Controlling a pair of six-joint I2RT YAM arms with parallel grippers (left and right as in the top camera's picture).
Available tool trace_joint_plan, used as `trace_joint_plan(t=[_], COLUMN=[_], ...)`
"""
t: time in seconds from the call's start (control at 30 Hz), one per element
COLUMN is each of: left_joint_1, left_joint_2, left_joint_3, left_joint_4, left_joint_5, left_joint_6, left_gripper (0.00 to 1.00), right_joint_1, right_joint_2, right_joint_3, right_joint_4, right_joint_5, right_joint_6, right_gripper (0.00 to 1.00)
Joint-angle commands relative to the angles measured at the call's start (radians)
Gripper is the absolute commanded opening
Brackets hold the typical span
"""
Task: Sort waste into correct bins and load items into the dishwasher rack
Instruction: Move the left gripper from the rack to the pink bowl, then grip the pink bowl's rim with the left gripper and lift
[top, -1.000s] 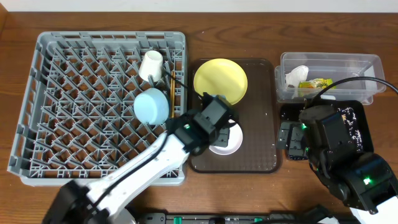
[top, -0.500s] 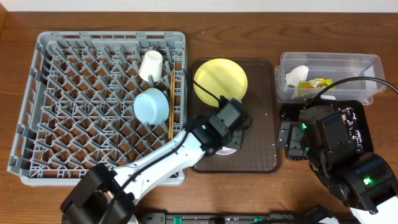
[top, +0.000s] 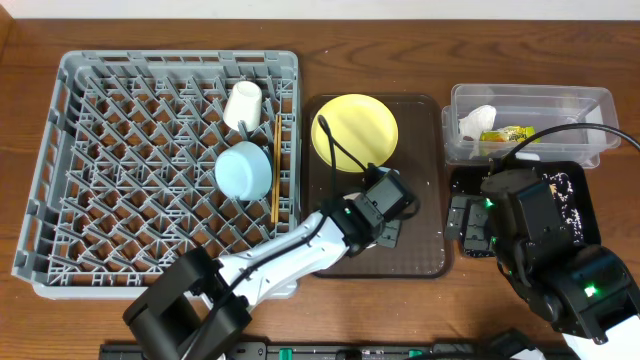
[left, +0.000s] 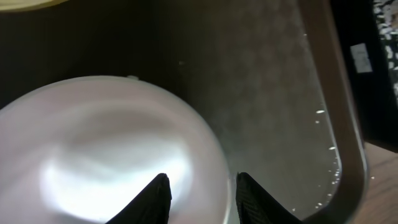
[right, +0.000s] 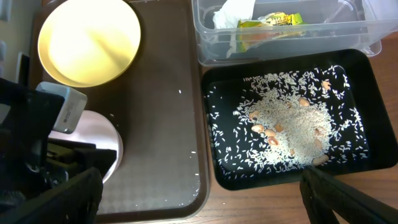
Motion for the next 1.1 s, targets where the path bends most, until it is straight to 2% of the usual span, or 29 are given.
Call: trace_joint_plan(t=[0.0, 0.17, 0.33, 0.47, 1.07], left_joint_1=[-0.021, -0.060, -0.082, -0.082, -0.083], left_joint_2=[0.006, 0.006, 0.007, 0.008, 0.070], left_joint_3=[-0.002, -0.002, -0.003, -0.003, -0.003], left_joint_4=[0.015, 0.022, 0.011, 0.014, 0.026], left_joint_5=[-0.014, -0.032, -0.156, -0.158, -0.158], left_joint_6=[-0.002, -0.001, -0.002, -0.002, -0.009], left_gripper=[0.38, 0.38, 0.37, 0.33, 0.32], right_joint_1=[-0.005, -0.005, -0.005, -0.005, -0.005], right_joint_2=[-0.002, -0.002, -0.002, -0.002, -0.002], right_joint_3=[0.012, 0.012, 0.012, 0.012, 0.012], right_joint_4=[0.000, 0.000, 0.000, 0.000, 0.000], right_joint_5=[0.021, 0.021, 0.021, 0.021, 0.021], right_joint_6=[-0.014, -0.015, -0.014, -0.014, -0.014], right_gripper=[0.99, 0.99, 0.99, 0.99, 0.99])
